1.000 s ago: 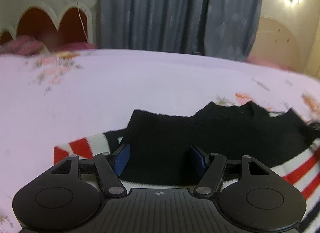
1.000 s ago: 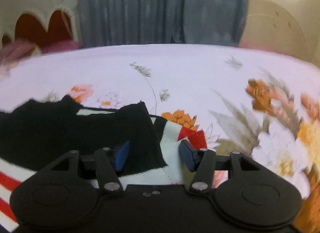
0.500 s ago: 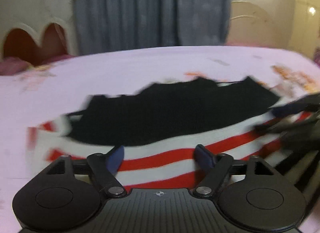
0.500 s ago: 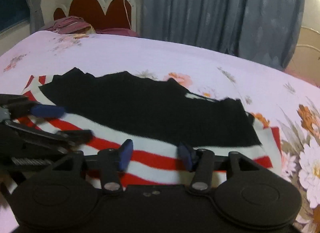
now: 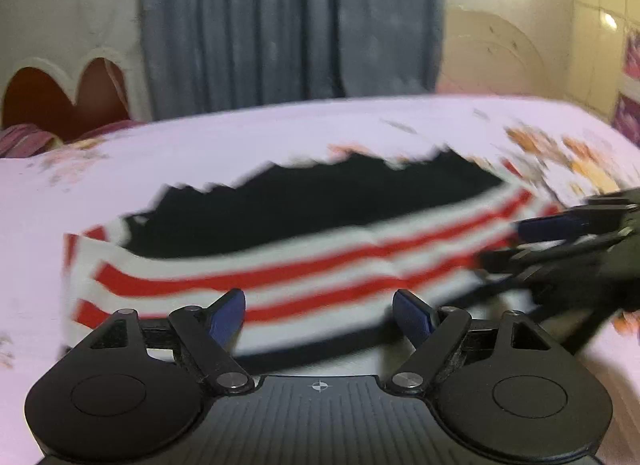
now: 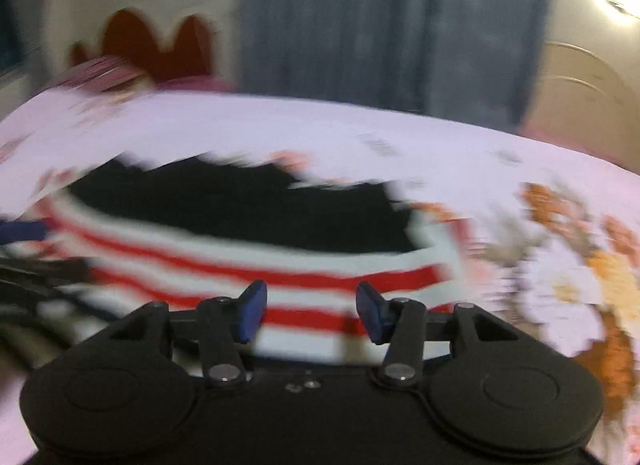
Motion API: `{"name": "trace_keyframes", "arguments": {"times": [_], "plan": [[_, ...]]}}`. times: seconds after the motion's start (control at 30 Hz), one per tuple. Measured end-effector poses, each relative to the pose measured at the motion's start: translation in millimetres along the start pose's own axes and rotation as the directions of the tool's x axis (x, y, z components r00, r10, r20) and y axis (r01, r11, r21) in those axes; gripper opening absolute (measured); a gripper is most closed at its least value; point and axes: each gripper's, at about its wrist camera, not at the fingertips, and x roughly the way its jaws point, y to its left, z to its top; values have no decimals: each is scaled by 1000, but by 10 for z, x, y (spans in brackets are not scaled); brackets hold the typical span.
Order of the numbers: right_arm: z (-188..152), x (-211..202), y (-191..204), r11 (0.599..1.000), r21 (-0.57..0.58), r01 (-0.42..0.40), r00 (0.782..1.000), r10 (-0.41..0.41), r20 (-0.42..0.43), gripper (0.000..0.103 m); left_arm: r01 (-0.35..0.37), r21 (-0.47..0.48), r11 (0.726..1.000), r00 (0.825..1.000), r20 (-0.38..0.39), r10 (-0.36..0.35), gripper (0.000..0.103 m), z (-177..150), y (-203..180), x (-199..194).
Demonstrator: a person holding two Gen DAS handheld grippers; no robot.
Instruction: Fold small clothes
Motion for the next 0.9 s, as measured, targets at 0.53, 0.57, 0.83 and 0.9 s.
{"name": "trace_keyframes", "arguments": {"times": [0.53, 0.57, 0.83, 0.9], "plan": [[-246, -142, 140, 1000, -5, 22, 998, -22, -52, 47, -85, -48, 995, 995, -54, 82, 80, -290, 187, -161], [-275, -180, -15, 996, 44, 76, 996, -74, -48, 46, -104, -59, 993, 993, -57, 101, 80, -333, 287, -213], [-432, -568, -513, 974, 161, 161, 987, -161, -13, 46, -126, -65, 990, 992, -22, 125, 80, -475, 430, -531], [-428, -605, -249, 988, 141, 61, 998, -64, 16, 44, -71, -38, 997, 997, -8, 71, 80, -423, 162, -490]]}}
